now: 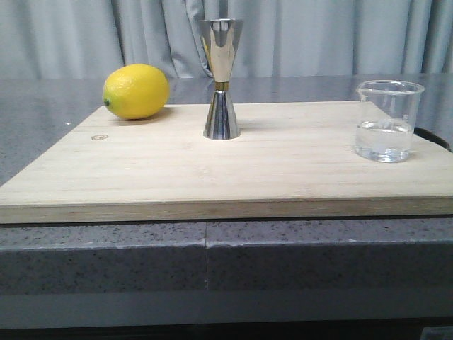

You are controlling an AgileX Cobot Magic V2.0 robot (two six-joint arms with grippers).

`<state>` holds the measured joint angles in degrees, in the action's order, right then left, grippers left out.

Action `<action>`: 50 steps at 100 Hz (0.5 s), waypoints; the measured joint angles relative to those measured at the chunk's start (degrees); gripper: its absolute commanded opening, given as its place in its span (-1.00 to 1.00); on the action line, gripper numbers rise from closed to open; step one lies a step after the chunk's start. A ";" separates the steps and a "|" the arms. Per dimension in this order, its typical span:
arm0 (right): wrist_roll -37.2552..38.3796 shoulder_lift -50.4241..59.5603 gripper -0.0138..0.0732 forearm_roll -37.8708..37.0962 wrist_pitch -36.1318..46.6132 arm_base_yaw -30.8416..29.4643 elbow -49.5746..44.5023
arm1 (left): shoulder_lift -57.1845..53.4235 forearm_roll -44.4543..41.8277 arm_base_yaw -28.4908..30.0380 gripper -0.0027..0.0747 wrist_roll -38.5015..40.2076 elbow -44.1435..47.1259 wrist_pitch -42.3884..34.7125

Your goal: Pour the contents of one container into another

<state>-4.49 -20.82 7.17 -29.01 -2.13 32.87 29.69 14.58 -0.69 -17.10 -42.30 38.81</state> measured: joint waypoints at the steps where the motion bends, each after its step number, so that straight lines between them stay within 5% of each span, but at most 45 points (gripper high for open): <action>1: 0.00 0.00 0.79 0.00 -0.13 0.00 0.00 | 0.34 0.39 0.00 0.45 -0.46 -0.35 0.56; 50: 0.10 -1.32 0.79 0.00 -1.32 0.00 0.00 | 27.10 45.48 0.00 0.45 -53.08 -2.43 10.66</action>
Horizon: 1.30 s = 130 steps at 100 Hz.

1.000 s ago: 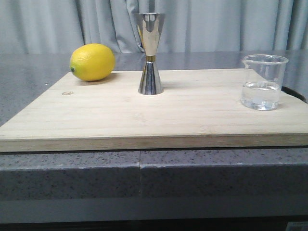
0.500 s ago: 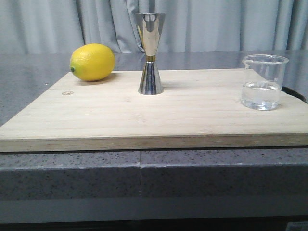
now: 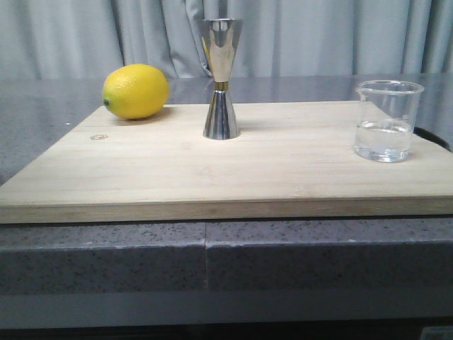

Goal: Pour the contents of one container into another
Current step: 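Reach the left gripper to the steel jigger and close on it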

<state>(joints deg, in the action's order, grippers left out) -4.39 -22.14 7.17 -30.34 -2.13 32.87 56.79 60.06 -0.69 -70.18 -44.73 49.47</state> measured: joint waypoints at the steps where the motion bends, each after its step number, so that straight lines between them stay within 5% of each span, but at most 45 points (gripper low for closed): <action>1: 0.00 0.00 0.79 0.00 0.00 0.00 0.00 | 0.71 1.17 0.00 0.45 -1.54 0.00 0.06; 40: 0.00 0.00 0.79 0.00 -0.12 0.00 0.00 | 16.97 20.17 0.00 0.45 -32.17 -0.04 10.13; 95: 0.00 0.00 0.79 -0.13 -0.22 0.00 0.00 | 30.97 33.78 -0.24 0.45 -52.92 -0.31 17.22; 130: 0.00 0.00 0.79 -0.82 -1.96 0.00 0.00 | 38.80 41.09 -6.91 0.45 -60.27 -2.86 17.11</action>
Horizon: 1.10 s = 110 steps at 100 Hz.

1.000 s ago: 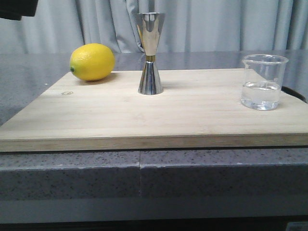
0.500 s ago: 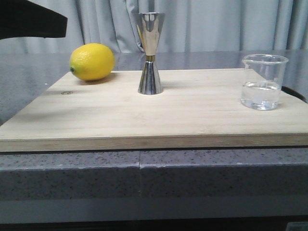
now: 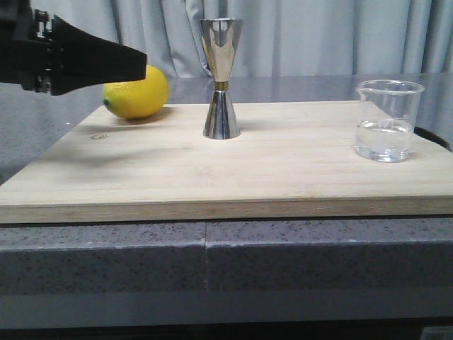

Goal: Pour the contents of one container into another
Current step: 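Reach the left gripper to the steel jigger and close on it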

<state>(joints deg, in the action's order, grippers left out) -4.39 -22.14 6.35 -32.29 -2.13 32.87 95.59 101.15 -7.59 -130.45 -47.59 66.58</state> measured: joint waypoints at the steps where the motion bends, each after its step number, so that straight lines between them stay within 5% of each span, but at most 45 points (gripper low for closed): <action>1: 0.00 0.00 0.79 0.00 0.00 0.00 0.00 | 0.35 -0.01 -0.37 0.45 -0.12 -0.28 0.00; 75: 0.00 0.00 0.79 -0.04 -0.80 0.00 0.00 | 16.09 0.20 -11.63 0.43 0.91 -19.67 0.00; 110: 0.00 0.00 0.79 -0.26 -0.80 0.00 0.00 | 16.09 0.20 -12.35 -0.19 0.91 -20.42 0.00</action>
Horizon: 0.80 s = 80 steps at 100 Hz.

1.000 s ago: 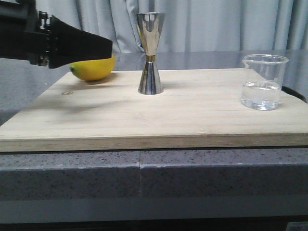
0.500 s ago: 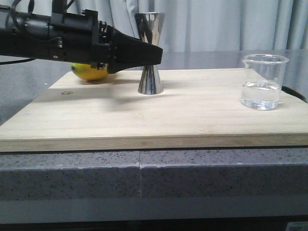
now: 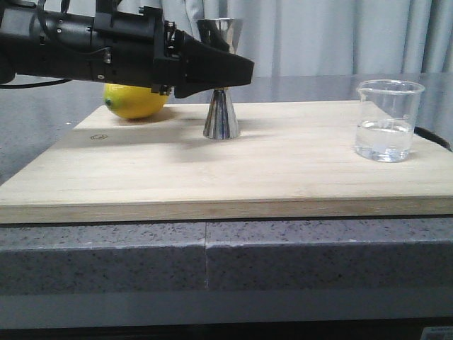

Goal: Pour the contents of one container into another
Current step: 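Reach the left gripper to the steel jigger and close on it, then lift the steel jigger upright off the board with the left gripper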

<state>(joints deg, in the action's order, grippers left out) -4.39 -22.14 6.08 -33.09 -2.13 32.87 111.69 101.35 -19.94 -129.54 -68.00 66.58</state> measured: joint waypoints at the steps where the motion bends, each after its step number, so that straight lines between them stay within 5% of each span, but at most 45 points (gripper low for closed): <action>1: 0.00 0.00 0.79 0.00 0.00 0.00 0.00 | 0.00 0.00 0.00 -0.20 0.00 0.00 0.00; 80: 0.00 0.00 0.79 -0.24 0.00 0.00 0.00 | 0.24 -0.23 -0.09 -0.32 4.70 -4.31 -0.09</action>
<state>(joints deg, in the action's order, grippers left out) -4.39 -22.14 5.84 -33.09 -2.13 32.87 111.92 101.12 -20.03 -124.84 -72.31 66.48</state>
